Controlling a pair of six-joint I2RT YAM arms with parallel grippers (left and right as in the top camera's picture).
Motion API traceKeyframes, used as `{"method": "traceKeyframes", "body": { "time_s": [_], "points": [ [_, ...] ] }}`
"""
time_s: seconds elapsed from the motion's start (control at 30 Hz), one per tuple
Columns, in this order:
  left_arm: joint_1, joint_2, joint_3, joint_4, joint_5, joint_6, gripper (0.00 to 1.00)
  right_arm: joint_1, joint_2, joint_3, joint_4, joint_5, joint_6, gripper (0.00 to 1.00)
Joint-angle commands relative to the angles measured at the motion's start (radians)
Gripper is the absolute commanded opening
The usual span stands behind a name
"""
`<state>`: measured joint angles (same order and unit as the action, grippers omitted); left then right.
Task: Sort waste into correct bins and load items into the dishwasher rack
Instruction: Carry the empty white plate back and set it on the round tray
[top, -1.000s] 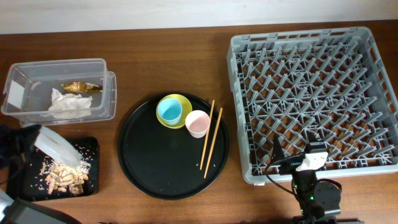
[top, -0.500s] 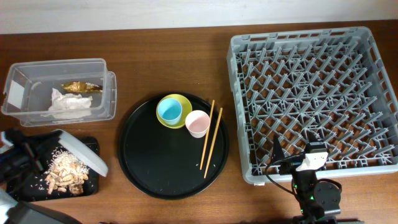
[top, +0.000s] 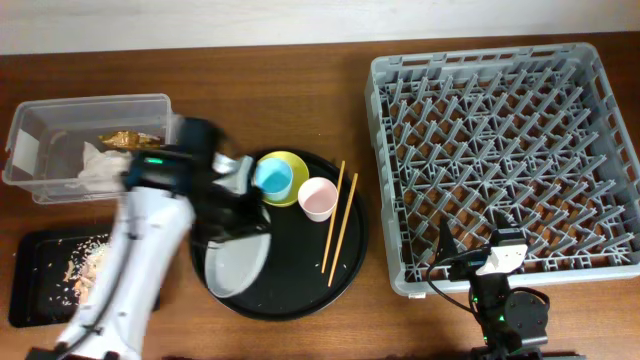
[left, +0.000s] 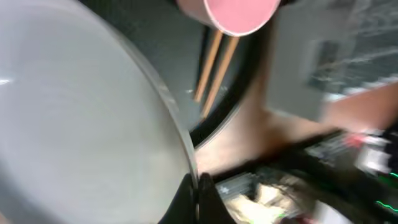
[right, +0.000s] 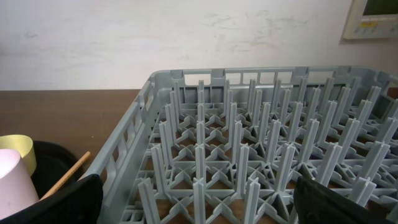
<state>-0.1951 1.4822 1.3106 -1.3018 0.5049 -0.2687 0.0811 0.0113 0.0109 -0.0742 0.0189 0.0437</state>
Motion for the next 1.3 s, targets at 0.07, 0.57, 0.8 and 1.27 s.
{"method": "traceKeyframes", "body": {
  "time_s": [0.07, 0.57, 0.8, 1.27],
  "points": [
    [-0.465, 0.013, -0.001, 0.031, -0.658, -0.443, 0.00, -0.005, -0.006, -0.005, -0.006, 0.013, -0.007, 0.98],
    [-0.610, 0.290, 0.000, 0.064, -0.748, -0.530, 0.42, -0.005, -0.006, -0.005, -0.006, 0.013, -0.007, 0.98],
    [-0.434, 0.212, 0.144, -0.108, -0.739, -0.521, 0.41, -0.005, -0.006, -0.005, -0.006, 0.013, -0.007, 0.98],
    [0.218, -0.231, 0.212, -0.320, -0.723, -0.516, 0.99, -0.005, -0.006, -0.005, -0.006, 0.013, -0.007, 0.98]
  ]
}}
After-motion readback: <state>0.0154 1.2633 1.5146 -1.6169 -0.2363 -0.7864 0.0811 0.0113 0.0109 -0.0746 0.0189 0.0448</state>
